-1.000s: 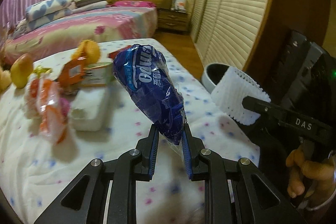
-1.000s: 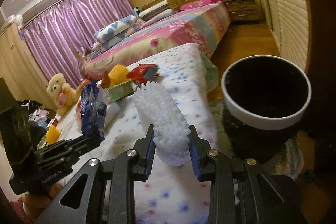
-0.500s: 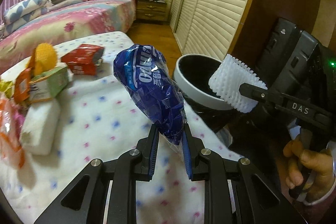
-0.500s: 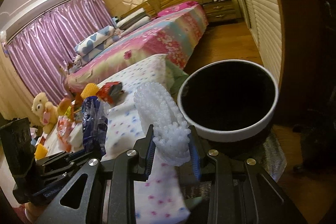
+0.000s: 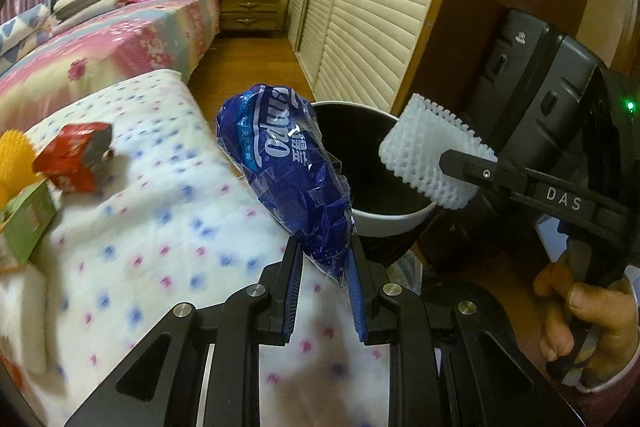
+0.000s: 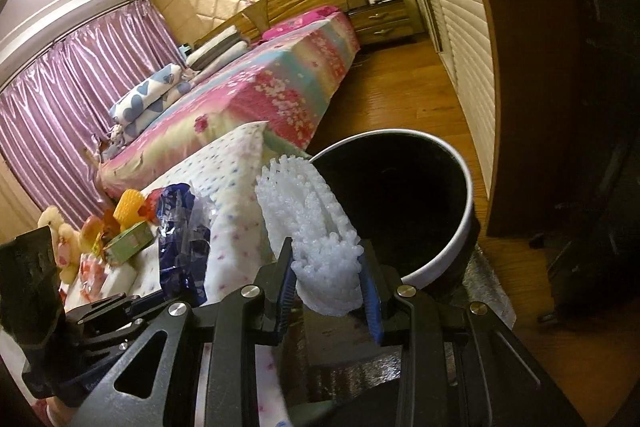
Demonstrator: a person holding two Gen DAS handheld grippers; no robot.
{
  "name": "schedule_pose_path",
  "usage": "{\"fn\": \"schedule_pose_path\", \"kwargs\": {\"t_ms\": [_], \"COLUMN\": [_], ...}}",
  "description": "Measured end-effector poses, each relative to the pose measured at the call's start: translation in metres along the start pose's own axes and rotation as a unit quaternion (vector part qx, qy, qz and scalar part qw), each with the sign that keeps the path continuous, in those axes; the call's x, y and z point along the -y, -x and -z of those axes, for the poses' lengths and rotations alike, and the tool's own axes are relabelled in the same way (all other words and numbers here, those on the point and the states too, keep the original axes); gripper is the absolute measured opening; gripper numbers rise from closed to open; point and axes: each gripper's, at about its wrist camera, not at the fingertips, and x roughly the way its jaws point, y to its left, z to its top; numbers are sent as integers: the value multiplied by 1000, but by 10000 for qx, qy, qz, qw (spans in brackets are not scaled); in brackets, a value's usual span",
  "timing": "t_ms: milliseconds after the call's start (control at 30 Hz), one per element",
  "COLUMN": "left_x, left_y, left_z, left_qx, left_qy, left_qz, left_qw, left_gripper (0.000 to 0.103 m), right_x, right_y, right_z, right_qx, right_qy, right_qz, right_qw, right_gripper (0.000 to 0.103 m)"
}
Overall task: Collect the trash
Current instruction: 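Carry the blue wrapper and white foam net over the trash bin with both grippers, then open left gripper dropping the wrapper while right gripper drops the foam net into bin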
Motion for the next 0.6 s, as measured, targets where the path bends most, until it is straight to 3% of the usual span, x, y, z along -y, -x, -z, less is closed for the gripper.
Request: {"fn": "schedule_pose_path", "kwargs": {"t_ms": [600], "left_x": [8], "left_y": [-53], "left_z": [-41], "left_qx": [-311], "left_qy": [-178], "left_qz": [266], "left_qw": [9990], "left_gripper": [21], "right_x": [35], "right_y": [-22], "right_z": [-24], "right_qx": [-127], "right_qy": [-181], "right_qz": [328], "right_qw": [9992], "right_gripper": [31]}}
